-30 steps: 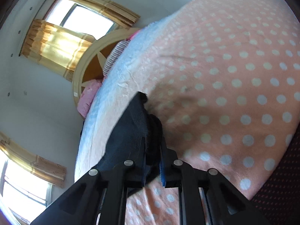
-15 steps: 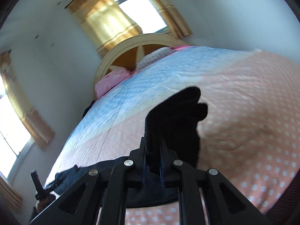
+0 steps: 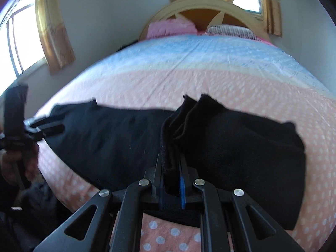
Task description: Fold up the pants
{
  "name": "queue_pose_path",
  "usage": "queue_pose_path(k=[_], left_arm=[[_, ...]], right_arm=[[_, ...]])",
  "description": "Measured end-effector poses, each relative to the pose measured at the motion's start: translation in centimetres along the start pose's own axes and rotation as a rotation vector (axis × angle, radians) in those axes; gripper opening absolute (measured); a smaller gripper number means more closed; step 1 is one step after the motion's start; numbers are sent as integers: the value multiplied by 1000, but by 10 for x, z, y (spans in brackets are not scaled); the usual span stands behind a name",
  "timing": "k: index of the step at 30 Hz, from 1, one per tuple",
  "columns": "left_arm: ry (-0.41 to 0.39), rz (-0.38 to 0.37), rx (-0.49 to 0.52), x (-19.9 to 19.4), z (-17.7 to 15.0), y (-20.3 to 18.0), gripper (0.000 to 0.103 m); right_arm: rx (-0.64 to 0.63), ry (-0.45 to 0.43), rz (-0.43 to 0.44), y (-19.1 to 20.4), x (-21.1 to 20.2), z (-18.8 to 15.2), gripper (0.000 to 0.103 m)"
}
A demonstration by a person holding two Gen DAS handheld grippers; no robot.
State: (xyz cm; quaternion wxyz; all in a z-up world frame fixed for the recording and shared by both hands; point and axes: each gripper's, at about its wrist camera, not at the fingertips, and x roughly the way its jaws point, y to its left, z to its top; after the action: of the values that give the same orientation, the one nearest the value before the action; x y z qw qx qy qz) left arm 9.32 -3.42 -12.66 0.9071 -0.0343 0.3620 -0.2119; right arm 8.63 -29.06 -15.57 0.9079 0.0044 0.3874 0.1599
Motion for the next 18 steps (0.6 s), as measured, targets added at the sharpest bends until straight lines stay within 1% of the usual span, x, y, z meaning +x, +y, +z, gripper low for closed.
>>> queue_pose_path(k=[1,2,4,6,7,10,12,14,15,17,18], left_arm=[[4,-12,14,2,1,-6,103],[9,-25,29,3,3,-12,103],[21,-48,56,8,6,-25,103],[35,-76,86,15,11,-41,103],[43,-93,100,18,13,-48,103],[73,-143,154,28,19,-75,102],[98,-187,179,36,24,-94,97],[124,-223,200,47,29,-110,93],[136,-242,207,52,32,-119,89],[164,-271,199,63,38,-135,83],[182,-295,186,70,40,-143,83]], right_arm=[[-7,17,1,0,4,-3,12],[-14,16,6,-1,2,-6,14],[2,26,50,-9,-2,-5,15],[5,40,116,-13,-5,-6,34],[1,30,139,-16,-11,-6,37],[5,-31,167,-30,-30,-5,39],[39,-82,162,-41,-41,-5,39],[114,-133,153,-61,-49,-5,39],[161,-157,140,-72,-51,-5,41],[248,-183,125,-90,-53,-8,42],[280,-193,126,-97,-54,-10,42]])
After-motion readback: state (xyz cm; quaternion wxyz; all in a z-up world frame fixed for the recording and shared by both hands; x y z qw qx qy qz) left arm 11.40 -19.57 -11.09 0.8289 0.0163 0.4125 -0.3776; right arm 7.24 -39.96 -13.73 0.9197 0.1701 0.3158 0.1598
